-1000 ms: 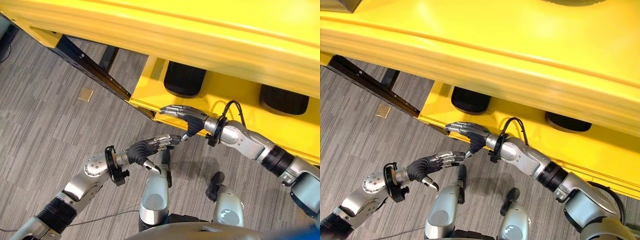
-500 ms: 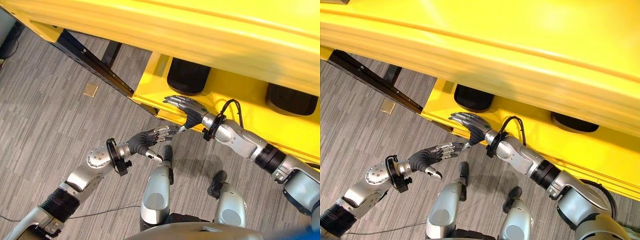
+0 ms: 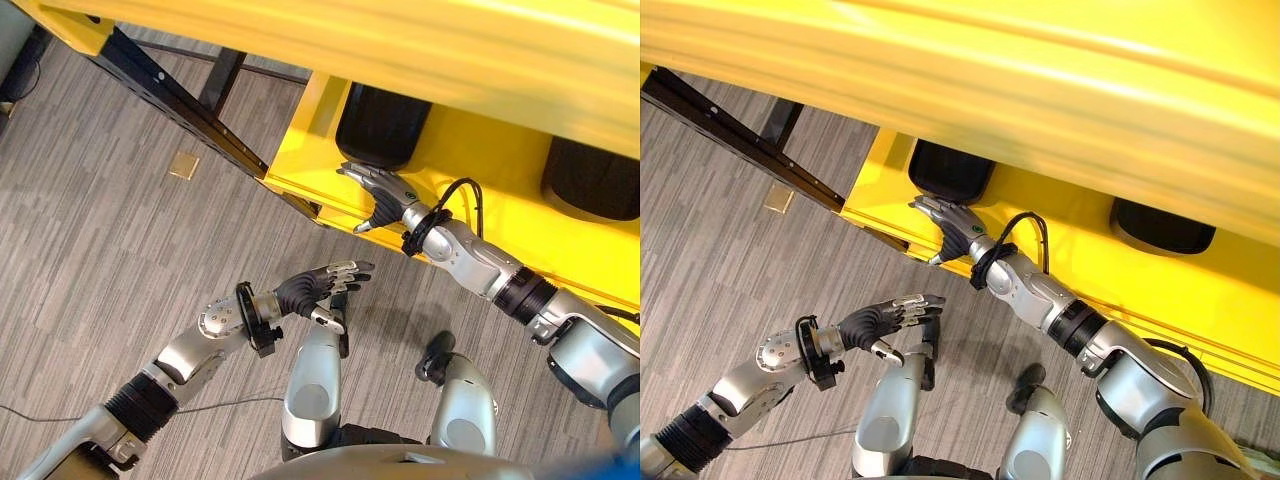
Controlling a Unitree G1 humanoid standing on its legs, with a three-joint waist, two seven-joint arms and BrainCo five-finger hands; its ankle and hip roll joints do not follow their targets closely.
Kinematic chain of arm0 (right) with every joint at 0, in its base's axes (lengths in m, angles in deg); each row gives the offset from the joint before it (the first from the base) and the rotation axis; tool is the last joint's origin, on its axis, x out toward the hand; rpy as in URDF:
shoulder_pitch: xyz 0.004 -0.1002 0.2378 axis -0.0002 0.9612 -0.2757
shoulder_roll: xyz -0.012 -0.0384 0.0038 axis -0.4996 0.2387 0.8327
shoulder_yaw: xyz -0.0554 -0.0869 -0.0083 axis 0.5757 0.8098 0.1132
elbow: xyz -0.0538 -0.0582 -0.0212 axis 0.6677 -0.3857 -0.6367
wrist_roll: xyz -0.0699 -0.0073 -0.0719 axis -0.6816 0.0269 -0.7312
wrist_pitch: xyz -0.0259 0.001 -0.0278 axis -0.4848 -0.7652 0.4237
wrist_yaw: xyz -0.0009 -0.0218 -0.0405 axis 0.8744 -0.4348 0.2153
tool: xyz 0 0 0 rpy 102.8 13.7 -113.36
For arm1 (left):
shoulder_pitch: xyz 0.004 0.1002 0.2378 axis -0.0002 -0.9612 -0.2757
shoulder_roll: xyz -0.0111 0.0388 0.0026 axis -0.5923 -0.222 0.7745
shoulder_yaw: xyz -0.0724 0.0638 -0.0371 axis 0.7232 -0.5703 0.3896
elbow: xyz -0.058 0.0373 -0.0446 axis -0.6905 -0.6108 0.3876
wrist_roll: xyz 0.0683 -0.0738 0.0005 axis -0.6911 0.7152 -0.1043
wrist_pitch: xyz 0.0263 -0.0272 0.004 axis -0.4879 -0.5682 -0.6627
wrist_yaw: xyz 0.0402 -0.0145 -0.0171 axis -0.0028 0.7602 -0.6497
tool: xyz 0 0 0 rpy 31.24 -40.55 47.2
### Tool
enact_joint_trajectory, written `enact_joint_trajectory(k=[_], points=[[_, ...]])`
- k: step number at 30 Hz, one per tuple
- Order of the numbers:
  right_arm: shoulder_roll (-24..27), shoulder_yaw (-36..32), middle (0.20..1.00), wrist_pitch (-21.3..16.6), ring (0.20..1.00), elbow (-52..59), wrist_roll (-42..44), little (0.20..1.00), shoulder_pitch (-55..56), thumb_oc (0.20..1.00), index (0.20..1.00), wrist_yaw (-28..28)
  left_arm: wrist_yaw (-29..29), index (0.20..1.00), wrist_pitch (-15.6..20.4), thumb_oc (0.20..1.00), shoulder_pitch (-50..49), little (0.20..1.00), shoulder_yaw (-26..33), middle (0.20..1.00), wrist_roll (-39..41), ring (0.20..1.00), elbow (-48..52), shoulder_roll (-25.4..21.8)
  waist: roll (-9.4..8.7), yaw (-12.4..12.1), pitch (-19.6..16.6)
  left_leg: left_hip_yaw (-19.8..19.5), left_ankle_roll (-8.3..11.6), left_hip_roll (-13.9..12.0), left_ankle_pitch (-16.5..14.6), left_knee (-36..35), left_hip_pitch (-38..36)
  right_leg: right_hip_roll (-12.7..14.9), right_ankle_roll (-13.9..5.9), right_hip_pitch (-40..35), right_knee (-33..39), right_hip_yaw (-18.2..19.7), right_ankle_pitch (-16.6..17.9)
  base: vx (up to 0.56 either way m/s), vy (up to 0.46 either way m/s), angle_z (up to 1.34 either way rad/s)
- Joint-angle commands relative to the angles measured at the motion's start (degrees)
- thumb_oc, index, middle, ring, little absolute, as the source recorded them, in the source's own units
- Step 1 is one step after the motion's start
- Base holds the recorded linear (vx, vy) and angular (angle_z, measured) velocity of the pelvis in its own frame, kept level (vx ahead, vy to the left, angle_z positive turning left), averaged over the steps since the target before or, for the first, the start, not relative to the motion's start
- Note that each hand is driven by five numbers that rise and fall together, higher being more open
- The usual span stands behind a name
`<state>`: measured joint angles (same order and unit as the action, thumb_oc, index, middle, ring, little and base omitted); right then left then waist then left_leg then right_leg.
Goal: Move parts from the plastic box to the shelf.
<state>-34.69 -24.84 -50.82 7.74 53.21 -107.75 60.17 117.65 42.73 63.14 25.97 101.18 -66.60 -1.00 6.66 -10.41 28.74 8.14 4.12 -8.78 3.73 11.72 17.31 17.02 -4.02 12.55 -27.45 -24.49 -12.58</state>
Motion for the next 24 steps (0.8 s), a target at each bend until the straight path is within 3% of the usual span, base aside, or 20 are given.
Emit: enact_joint_trajectory(k=[1,12,24], points=[[-1.4,-0.7,1.000,-0.2,1.000,-0.5,0.6,1.000,-5.8,1.000,1.000,2.3,-2.4,1.000,0.1,1.000,-0.6,1.000,-1.0,1.000,-2.1,1.000,6.0,-0.2,-0.26,-1.3,0.4,2.2,-0.81,-2.5,-0.6,1.0,-2.3,1.1,-1.37,-0.5,-3.1,1.4,1.6,0.01,-0.029,0.03],[-1.2,-2.1,1.000,2.2,1.000,-2.7,1.9,1.000,-10.2,1.000,1.000,3.2,-2.4,1.000,-1.7,1.000,-0.1,1.000,-1.6,1.000,-3.6,1.000,6.1,0.3,-0.07,-2.0,0.9,1.9,-0.84,-2.4,-0.2,0.6,-2.2,0.8,-1.14,-0.7,-3.1,1.2,1.4,0.00,-0.007,0.02],[-1.5,-1.4,1.000,1.1,1.000,-5.1,2.2,1.000,-11.7,1.000,1.000,1.6,-4.4,1.000,-2.4,1.000,0.4,1.000,-2.8,1.000,-5.7,1.000,5.9,0.6,0.25,-1.7,0.5,2.2,-0.84,-2.4,-0.1,0.3,-3.0,0.8,-1.30,-1.6,-2.3,1.4,1.6,0.00,0.000,0.00]])
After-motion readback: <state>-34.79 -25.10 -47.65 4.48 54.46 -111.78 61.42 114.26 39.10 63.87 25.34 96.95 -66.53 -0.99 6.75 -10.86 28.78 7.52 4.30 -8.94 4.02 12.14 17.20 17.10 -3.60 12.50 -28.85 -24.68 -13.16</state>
